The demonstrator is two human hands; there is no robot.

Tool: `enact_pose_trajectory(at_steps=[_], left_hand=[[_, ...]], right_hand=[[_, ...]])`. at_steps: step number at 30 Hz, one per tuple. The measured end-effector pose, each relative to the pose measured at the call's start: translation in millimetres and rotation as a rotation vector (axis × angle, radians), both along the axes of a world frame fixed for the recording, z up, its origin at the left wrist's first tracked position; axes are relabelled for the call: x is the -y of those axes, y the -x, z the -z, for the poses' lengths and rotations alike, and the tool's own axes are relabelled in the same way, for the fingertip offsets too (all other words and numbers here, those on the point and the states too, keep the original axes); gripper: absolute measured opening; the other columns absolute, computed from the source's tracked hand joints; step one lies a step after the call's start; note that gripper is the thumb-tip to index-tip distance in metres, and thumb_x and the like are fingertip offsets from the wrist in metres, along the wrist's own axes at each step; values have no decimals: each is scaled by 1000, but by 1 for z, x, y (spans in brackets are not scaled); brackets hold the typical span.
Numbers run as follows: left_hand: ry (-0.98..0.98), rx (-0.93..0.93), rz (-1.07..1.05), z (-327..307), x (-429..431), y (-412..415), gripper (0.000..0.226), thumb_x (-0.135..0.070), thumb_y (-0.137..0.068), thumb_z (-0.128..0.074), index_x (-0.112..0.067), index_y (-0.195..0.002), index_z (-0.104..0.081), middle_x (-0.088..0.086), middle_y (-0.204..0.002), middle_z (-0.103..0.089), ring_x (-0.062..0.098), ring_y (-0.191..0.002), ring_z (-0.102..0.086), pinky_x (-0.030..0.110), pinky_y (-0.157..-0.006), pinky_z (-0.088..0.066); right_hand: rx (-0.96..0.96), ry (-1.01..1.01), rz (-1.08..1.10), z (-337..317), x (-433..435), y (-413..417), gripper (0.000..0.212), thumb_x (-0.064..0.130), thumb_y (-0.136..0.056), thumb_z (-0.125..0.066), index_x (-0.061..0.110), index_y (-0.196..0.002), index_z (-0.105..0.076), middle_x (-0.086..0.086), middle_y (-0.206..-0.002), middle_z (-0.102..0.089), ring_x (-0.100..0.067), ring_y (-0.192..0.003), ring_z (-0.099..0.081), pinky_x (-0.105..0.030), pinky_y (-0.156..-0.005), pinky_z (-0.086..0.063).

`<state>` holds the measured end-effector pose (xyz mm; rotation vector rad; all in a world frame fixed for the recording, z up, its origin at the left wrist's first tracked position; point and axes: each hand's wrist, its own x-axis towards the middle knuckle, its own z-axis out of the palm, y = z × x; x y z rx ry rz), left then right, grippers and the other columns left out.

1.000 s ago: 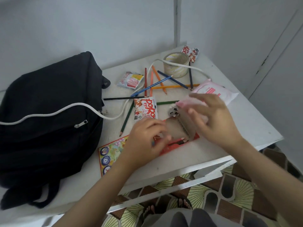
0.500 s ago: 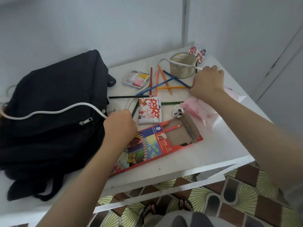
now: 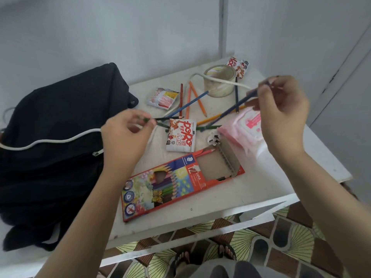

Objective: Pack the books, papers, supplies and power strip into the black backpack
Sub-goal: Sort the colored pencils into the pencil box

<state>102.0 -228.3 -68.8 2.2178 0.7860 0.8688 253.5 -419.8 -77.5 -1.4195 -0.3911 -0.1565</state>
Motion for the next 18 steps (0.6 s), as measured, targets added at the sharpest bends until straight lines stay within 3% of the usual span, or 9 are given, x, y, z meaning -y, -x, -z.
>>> enact_pose_trajectory(at_steps=[3,8,11,14,18], left_hand=[[99,253,67,-4,2,-3,9,-13,-83,-69,-15,-92,-70,1,-86,-70,7,-72,-63,20,-65,-48],[230,448,235,-13,17,-9,17,-4,-89,-60,-8,-105,-64,7,-97,-69,14,-89,-68,25,-79,-54],[243,481,291,-14,27,-13,21,-2,-88,-61,-9,-108,-63,3,-93,-70,14,-85,-68,25,-76,-55],[209,467,340,-12,35,-18,25,-1,-86,-63,-8,-110,-62,6,-94,-70,17,-86,-69,29,-77,-56],[189,421,378,-8,43,-24,24,-1,-86,-64,-12,-107,-64,5,-96,-70,19,-89,-69,35,-80,-56]], right_hand=[[-76,55,2,11,14,15,15,8,-92,-51,23,-90,-49,-2,-73,-69,-19,-65,-67,-31,-64,-52],[-96,208,50,37,29,30,22,12,-93,-55,23,-105,-42,5,-72,-70,-9,-65,-68,-23,-68,-50],[-121,276,65,48,35,36,22,16,-91,-59,21,-105,-42,7,-73,-70,-6,-65,-67,-21,-70,-51],[-47,433,46,58,43,42,31,21,-87,-65,22,-108,-42,10,-76,-68,-3,-66,-62,-7,-63,-43],[174,788,-25,70,52,46,69,49,-71,-72,20,-125,-39,11,-90,-55,-6,-76,-49,-17,-58,-37]])
